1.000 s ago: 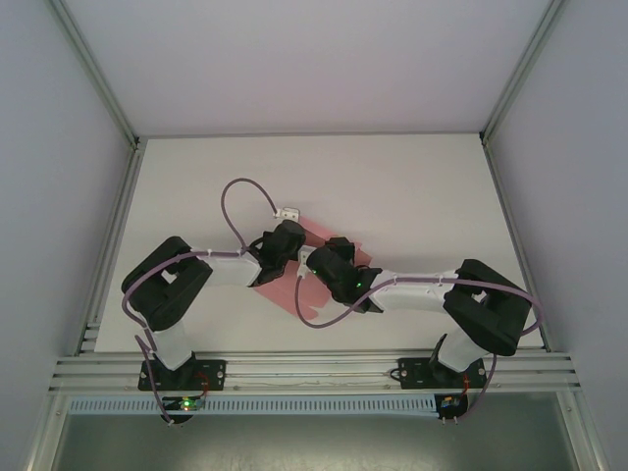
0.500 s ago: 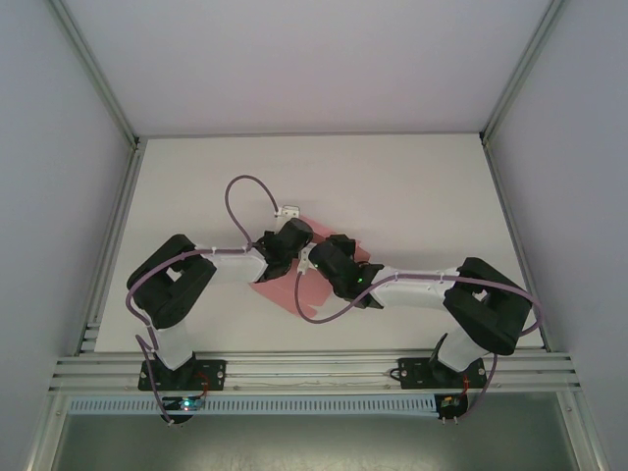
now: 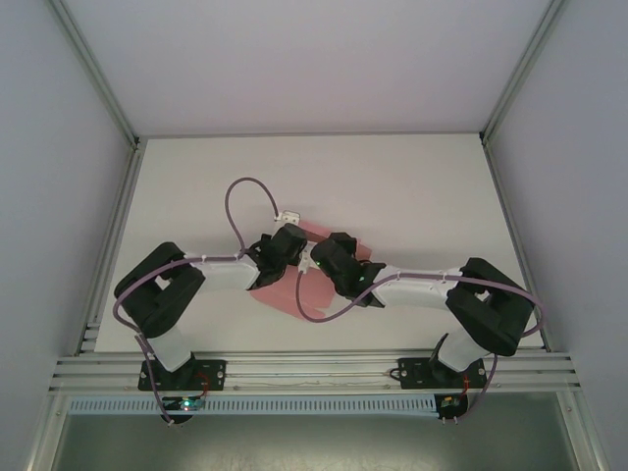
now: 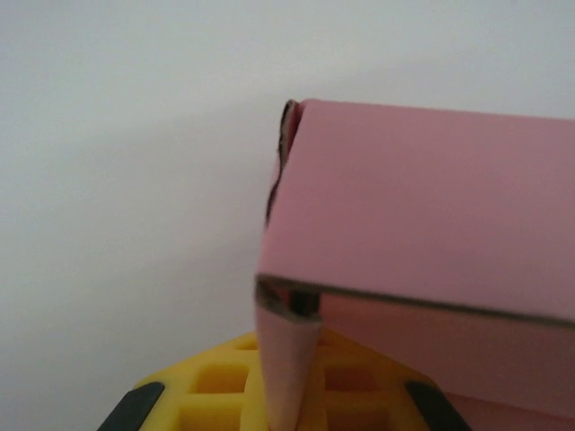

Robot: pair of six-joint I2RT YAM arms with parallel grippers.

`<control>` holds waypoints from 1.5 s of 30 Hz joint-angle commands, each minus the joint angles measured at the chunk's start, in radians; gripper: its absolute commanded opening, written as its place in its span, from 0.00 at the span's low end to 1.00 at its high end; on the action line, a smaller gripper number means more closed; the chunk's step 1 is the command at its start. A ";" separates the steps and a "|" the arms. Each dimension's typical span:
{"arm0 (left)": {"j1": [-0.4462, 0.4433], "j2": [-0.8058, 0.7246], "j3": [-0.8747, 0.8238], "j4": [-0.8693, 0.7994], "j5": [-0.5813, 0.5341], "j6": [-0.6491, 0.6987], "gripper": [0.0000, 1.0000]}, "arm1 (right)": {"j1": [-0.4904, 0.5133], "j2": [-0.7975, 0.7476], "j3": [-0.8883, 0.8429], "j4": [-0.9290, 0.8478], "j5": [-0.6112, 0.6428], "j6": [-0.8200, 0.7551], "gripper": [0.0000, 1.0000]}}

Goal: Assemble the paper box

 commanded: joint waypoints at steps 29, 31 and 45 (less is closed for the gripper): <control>-0.008 -0.319 -0.140 -0.046 -0.074 -0.206 0.00 | -0.293 -0.771 -0.071 -0.102 -0.424 0.942 0.98; -0.008 -0.297 -0.131 -0.051 -0.068 -0.205 0.00 | -0.326 -0.705 -0.042 -0.119 -0.433 0.974 0.98; -0.007 -0.278 -0.124 -0.038 -0.028 -0.224 0.00 | -0.403 -0.380 0.073 -0.259 -0.641 0.952 0.98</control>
